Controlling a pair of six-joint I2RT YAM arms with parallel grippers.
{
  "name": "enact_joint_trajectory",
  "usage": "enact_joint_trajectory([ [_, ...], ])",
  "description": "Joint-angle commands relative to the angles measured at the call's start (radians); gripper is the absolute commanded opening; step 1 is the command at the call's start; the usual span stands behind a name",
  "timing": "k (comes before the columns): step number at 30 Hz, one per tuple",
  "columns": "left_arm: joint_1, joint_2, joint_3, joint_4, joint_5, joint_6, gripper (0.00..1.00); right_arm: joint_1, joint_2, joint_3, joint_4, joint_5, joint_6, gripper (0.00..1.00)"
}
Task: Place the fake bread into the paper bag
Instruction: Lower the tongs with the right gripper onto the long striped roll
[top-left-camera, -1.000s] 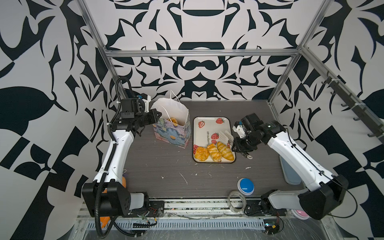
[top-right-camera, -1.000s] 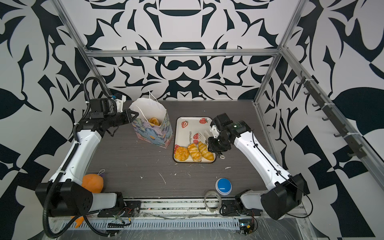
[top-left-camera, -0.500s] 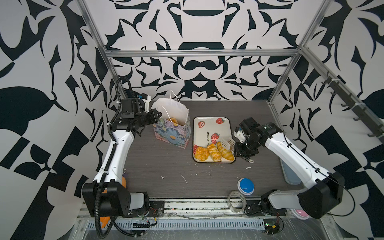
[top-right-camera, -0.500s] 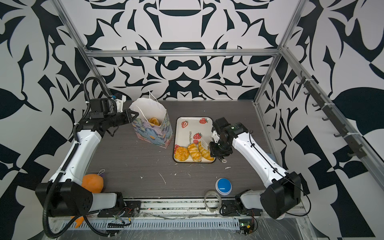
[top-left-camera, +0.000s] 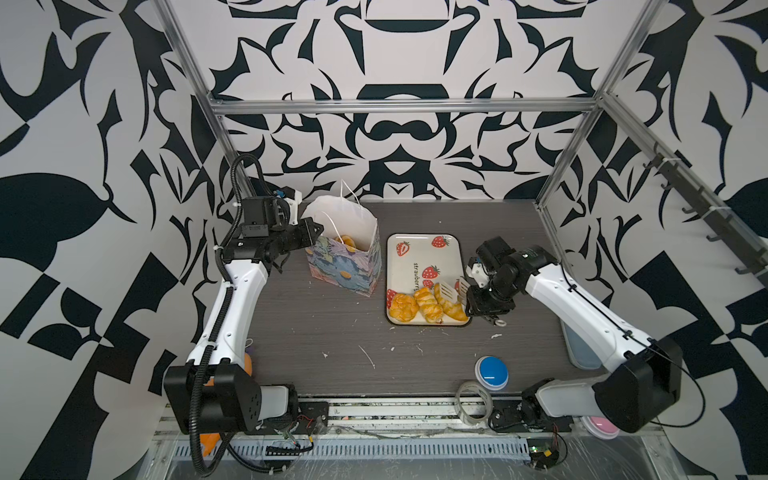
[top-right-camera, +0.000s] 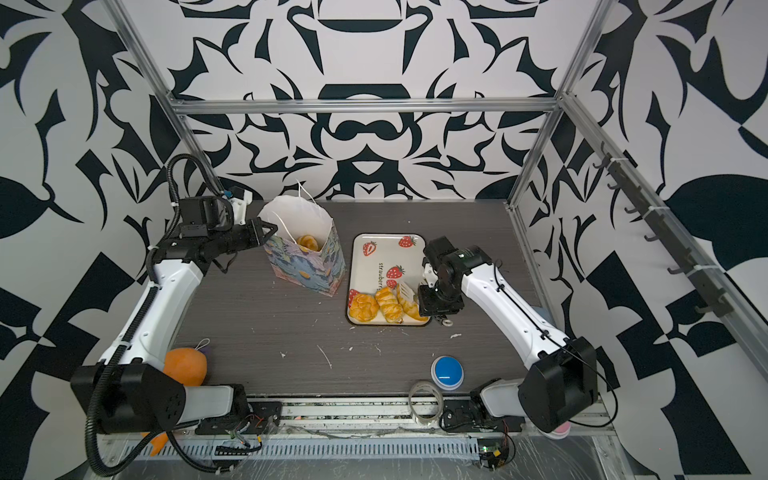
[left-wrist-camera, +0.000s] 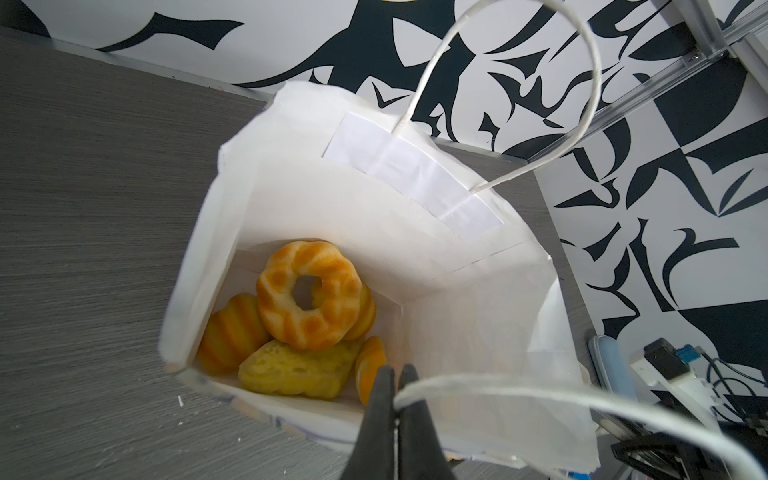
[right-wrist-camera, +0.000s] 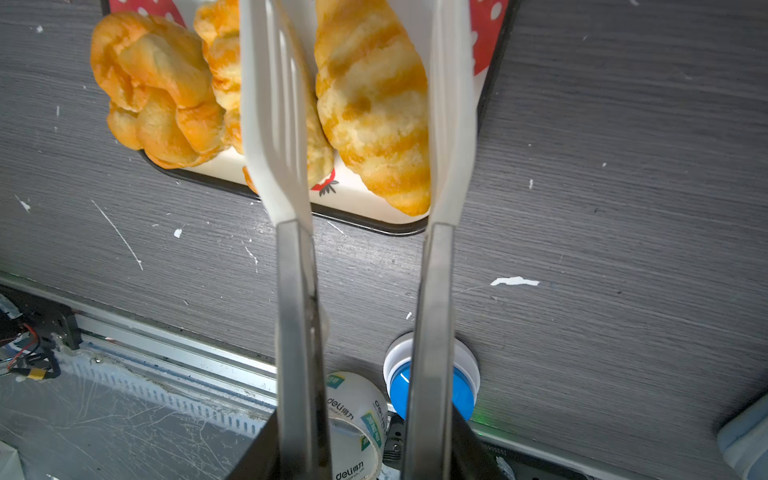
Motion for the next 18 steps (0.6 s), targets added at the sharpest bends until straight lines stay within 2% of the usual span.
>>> enact_joint_trajectory([
  [1,-0.005,0.001,-0.016,0.0,0.019,-0.004,0.02,-0.003,-0.004,-0.001,0.016,-0.001,-0.005,0.49],
  [18,-0.005,-0.006,-0.017,-0.001,0.022,-0.005,0.02,-0.011,0.028,-0.005,0.041,-0.002,0.001,0.5],
])
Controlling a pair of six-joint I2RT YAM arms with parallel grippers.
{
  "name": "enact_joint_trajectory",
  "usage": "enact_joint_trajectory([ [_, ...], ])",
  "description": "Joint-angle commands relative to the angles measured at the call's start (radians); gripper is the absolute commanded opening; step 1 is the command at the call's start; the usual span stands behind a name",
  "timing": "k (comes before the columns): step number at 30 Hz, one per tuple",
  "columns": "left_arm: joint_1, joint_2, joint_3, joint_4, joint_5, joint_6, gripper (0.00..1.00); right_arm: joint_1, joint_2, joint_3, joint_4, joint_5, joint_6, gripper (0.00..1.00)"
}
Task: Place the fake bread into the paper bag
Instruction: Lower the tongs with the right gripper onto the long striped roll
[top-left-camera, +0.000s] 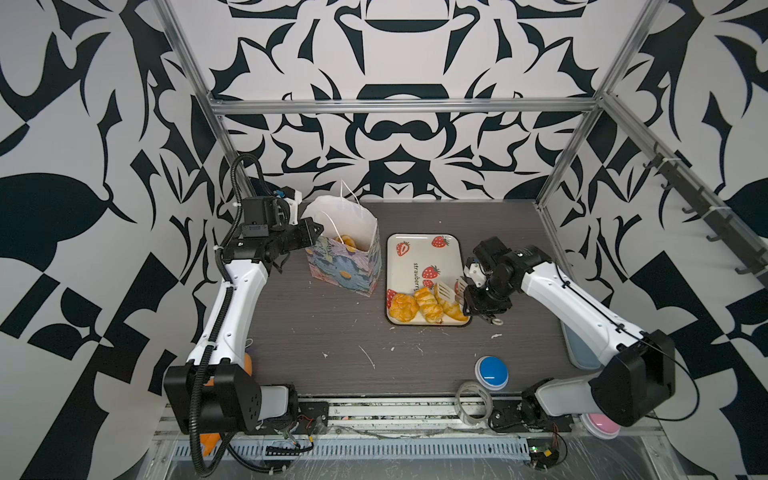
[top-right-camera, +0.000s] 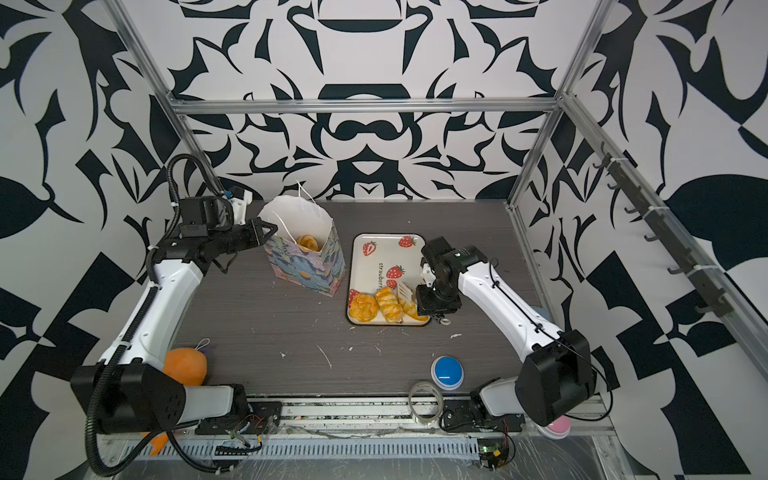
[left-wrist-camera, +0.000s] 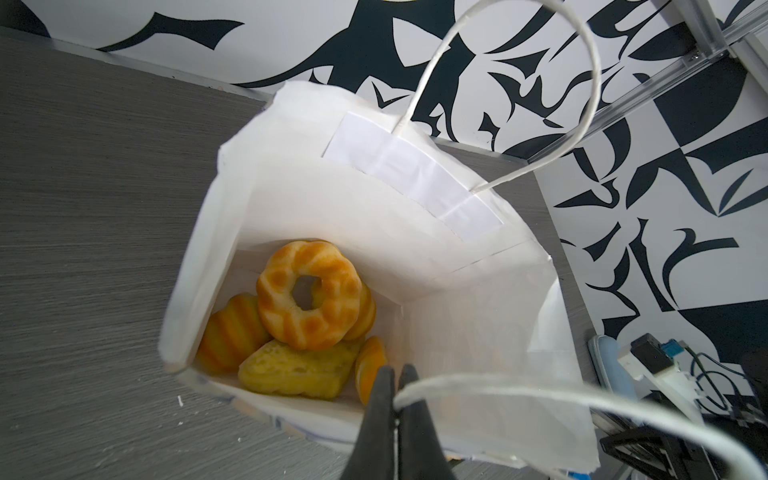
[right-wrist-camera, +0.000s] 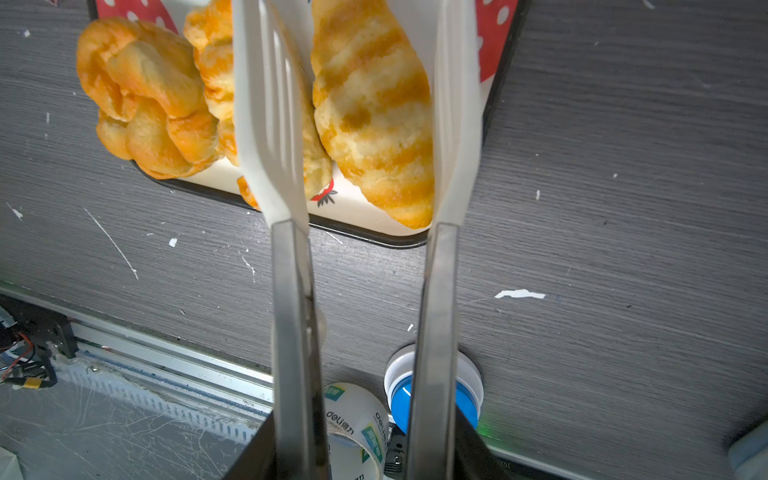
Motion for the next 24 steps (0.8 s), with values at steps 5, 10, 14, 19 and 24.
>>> enact_joint_trajectory([
  [5,-0.005,-0.008,-0.017,0.0,0.021,-0.004,0.02,-0.007,0.006,0.004,0.009,0.0,0.01,0.5],
  [10,-0.005,-0.005,-0.017,-0.001,0.02,-0.004,0.02,-0.009,0.016,-0.002,0.019,-0.001,0.015,0.5],
  [14,-0.005,-0.005,-0.017,0.0,0.024,-0.006,0.02,-0.014,0.02,-0.002,0.023,-0.005,0.017,0.5],
  [19,-0.005,-0.005,-0.016,0.0,0.023,-0.006,0.02,-0.013,0.035,-0.007,0.032,-0.015,0.022,0.5],
  [24,-0.005,-0.003,-0.016,0.0,0.025,-0.007,0.02,-0.014,0.05,-0.008,0.044,-0.031,0.023,0.5],
])
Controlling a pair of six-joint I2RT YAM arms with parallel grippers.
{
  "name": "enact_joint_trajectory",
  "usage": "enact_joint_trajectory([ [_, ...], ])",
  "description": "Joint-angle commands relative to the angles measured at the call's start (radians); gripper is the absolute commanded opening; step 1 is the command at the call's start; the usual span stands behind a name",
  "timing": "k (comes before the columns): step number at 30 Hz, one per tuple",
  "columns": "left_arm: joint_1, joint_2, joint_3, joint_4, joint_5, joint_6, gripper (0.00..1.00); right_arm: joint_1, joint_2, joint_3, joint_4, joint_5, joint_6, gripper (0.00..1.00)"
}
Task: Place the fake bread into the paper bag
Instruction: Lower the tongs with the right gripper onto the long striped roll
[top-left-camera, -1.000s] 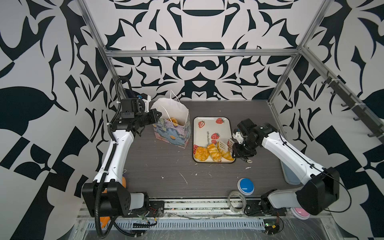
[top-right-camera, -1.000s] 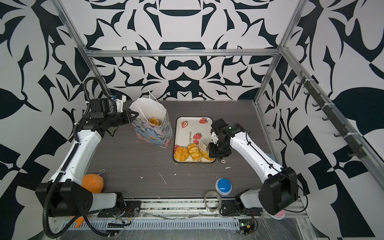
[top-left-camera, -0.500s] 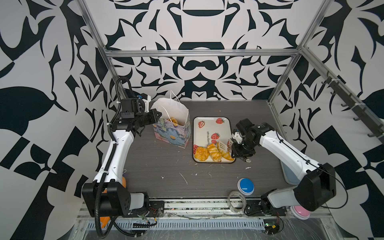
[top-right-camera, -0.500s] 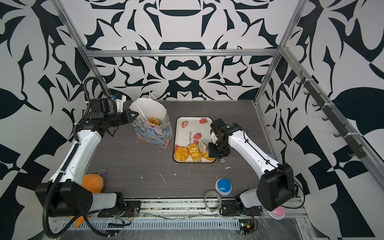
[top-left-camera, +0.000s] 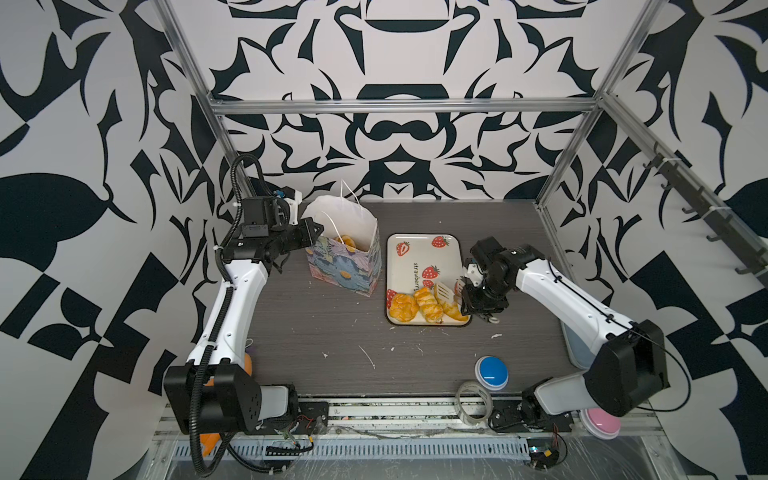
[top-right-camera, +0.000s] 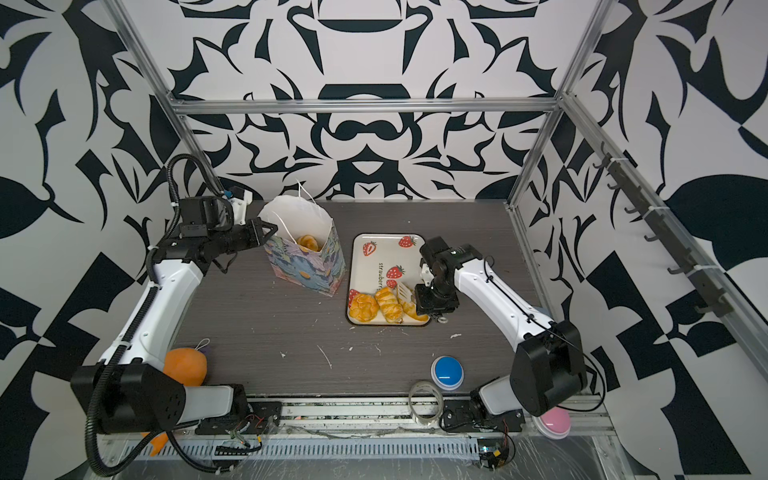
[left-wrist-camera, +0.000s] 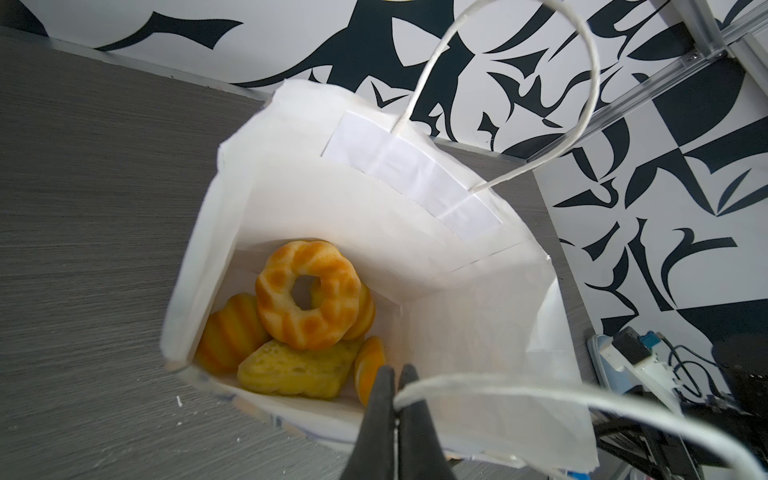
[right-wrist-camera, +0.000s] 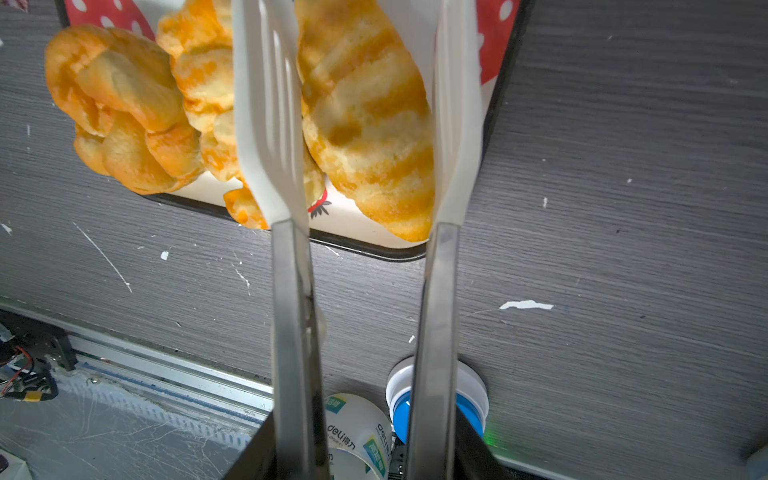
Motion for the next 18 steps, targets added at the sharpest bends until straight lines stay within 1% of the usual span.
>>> enact_joint_trajectory([
  [1,-0.005,-0.002,-0.016,0.0,0.022,-0.005,0.02,-0.003,-0.003,0.0,0.011,-0.024,0.011,0.5],
  [12,-0.005,0.002,-0.016,0.0,0.024,-0.008,0.02,-0.003,0.014,-0.013,0.031,-0.043,0.014,0.5],
  [18,-0.005,-0.003,-0.016,0.0,0.021,-0.006,0.02,-0.004,0.005,-0.007,0.038,-0.037,0.015,0.46],
])
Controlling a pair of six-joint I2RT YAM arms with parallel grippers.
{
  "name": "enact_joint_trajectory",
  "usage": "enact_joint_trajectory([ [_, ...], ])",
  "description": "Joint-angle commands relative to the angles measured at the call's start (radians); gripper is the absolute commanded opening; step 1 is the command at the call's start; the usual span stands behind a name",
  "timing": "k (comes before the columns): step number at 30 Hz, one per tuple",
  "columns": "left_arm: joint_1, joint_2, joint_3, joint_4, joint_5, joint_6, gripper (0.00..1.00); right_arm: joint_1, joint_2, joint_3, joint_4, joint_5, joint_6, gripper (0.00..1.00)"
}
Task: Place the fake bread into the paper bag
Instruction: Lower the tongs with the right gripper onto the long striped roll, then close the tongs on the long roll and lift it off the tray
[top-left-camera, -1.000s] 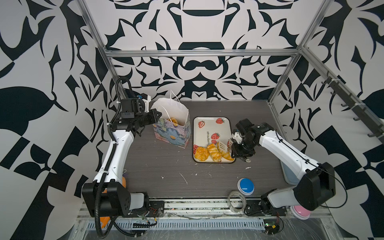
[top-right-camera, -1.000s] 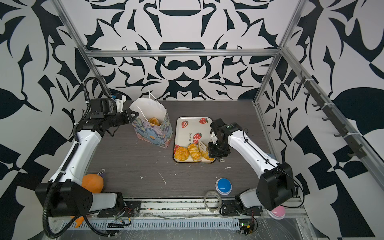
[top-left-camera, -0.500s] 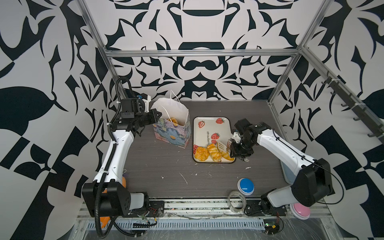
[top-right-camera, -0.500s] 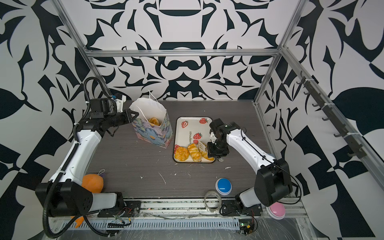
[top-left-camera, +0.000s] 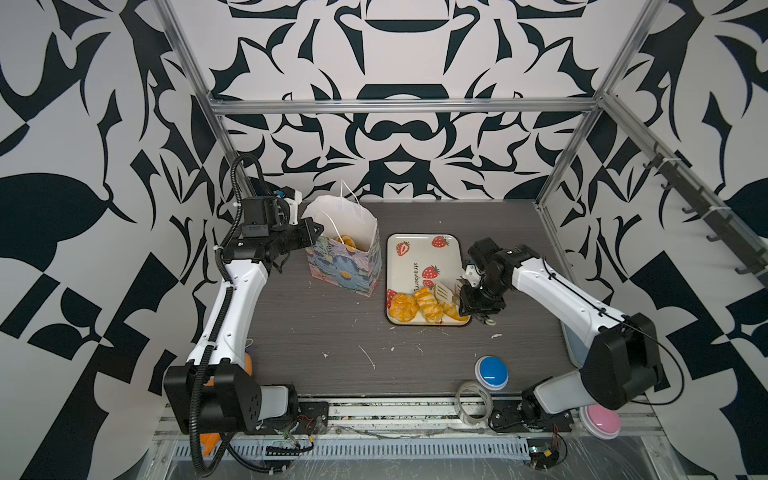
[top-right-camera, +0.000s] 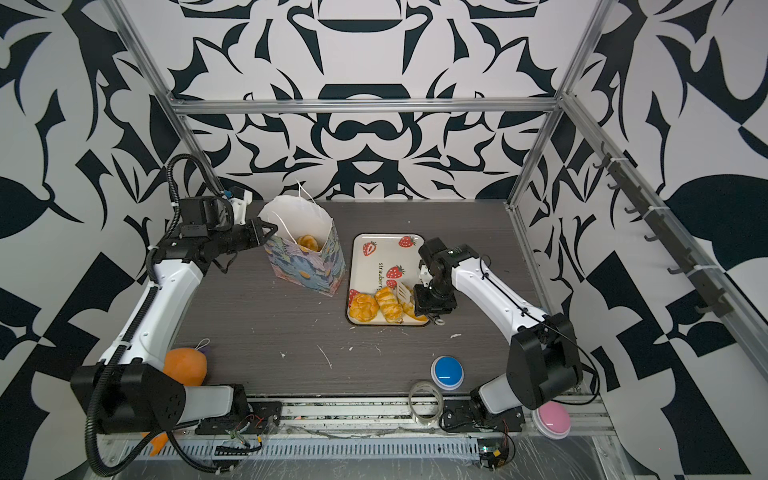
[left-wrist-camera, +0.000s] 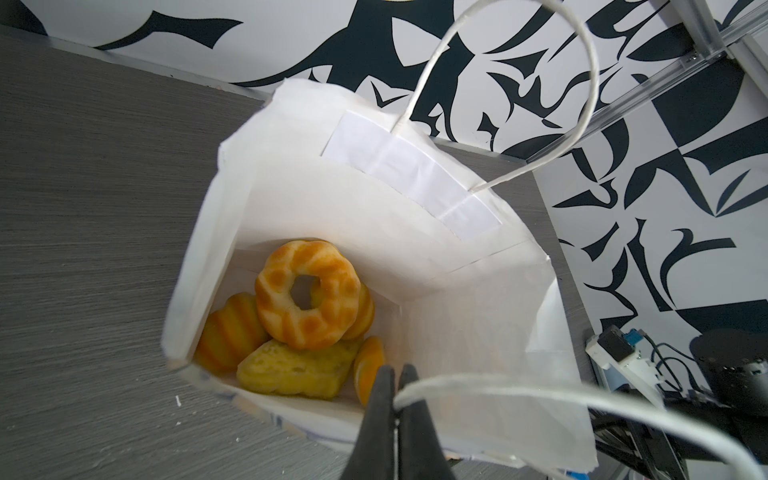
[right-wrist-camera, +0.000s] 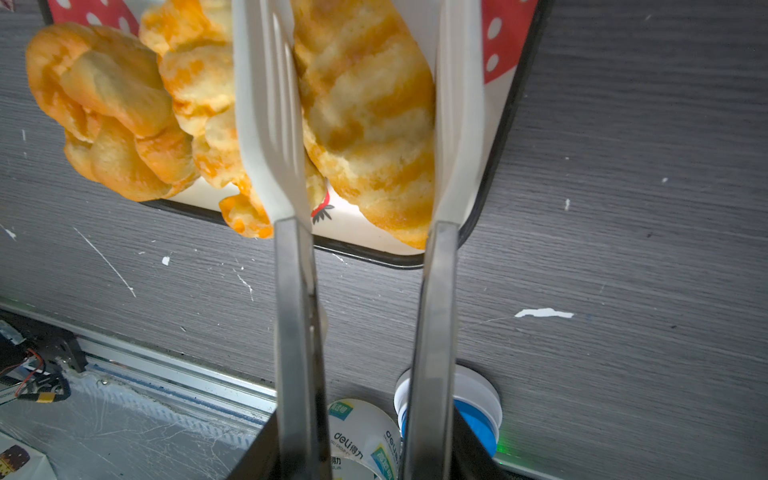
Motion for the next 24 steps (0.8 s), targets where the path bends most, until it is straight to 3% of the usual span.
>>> enact_joint_trajectory([
  [1,-0.004,-0.002,-0.017,0.0,0.02,-0.004,0.02,-0.002,-0.023,0.007,0.018,-0.007,0.002,0.45],
  [9,-0.004,-0.002,-0.018,0.0,0.02,-0.004,0.02,-0.004,-0.038,0.027,0.029,0.01,0.004,0.38],
  [24,-0.004,-0.002,-0.018,0.0,0.017,-0.003,0.02,-0.056,-0.053,0.097,0.074,0.005,0.004,0.35],
])
